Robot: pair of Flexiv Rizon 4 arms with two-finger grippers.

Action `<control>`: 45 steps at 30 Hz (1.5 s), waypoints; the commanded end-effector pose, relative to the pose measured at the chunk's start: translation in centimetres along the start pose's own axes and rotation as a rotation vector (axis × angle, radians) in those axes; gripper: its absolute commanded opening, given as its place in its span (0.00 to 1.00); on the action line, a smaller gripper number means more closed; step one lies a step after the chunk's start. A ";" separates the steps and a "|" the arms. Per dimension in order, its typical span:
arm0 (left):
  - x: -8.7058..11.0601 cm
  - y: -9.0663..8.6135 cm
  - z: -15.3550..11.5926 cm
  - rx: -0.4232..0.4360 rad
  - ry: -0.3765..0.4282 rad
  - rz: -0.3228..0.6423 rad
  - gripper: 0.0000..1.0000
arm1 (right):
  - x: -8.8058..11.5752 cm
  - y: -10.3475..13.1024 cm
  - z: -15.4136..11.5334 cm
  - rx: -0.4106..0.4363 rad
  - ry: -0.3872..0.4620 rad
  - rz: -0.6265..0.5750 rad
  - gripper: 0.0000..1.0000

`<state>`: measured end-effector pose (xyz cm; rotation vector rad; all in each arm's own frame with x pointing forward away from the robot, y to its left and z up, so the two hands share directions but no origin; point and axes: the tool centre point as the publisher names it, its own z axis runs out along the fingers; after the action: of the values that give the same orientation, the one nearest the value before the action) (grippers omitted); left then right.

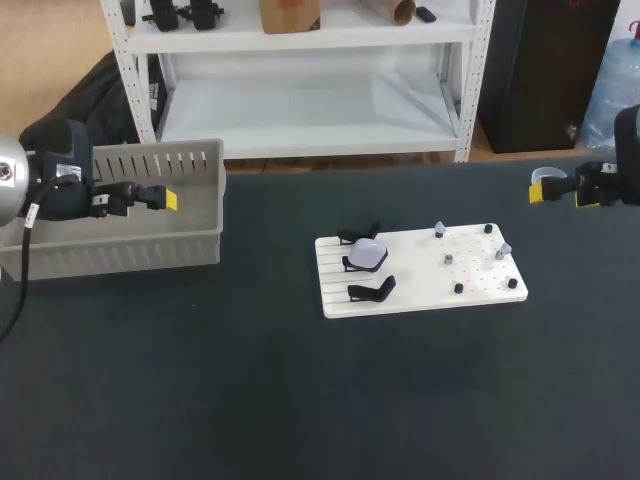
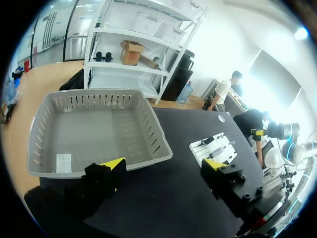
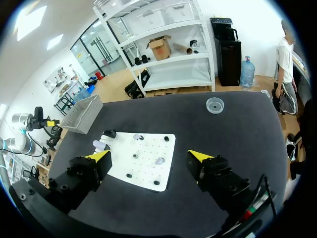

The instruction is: Pick up each earbud case from the left stands, insert the matching earbuds, close the lid, and place the case in the box.

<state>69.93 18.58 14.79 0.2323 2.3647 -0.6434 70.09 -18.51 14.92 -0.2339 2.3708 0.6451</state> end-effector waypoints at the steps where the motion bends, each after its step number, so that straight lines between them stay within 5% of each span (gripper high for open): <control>1: -0.1 -0.1 0.0 -0.006 0.006 -0.001 1.00 | 0.0 0.0 0.0 0.000 0.001 -0.001 1.00; 23: -0.1 -0.1 0.0 -0.006 0.006 -0.001 1.00 | 0.0 0.0 0.0 0.000 0.001 -0.001 1.00; 31: -0.6 -2.9 -1.0 0.171 -0.193 0.548 1.00 | 0.0 0.0 0.0 0.000 0.001 -0.001 1.00; 33: -0.3 -3.7 -1.2 0.282 -0.263 0.706 1.00 | 0.0 0.0 0.0 0.000 0.001 -0.001 1.00; 41: 1.2 -6.7 -1.6 0.610 -0.250 1.075 1.00 | 0.0 0.0 0.0 0.000 0.001 -0.001 1.00; 45: 2.2 -8.8 -1.4 0.681 -0.200 1.169 1.00 | 0.0 0.0 0.0 0.000 0.001 -0.001 1.00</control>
<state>65.24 11.36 17.67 0.9394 2.0467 -0.5077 70.09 -18.51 14.92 -0.2338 2.3708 0.6450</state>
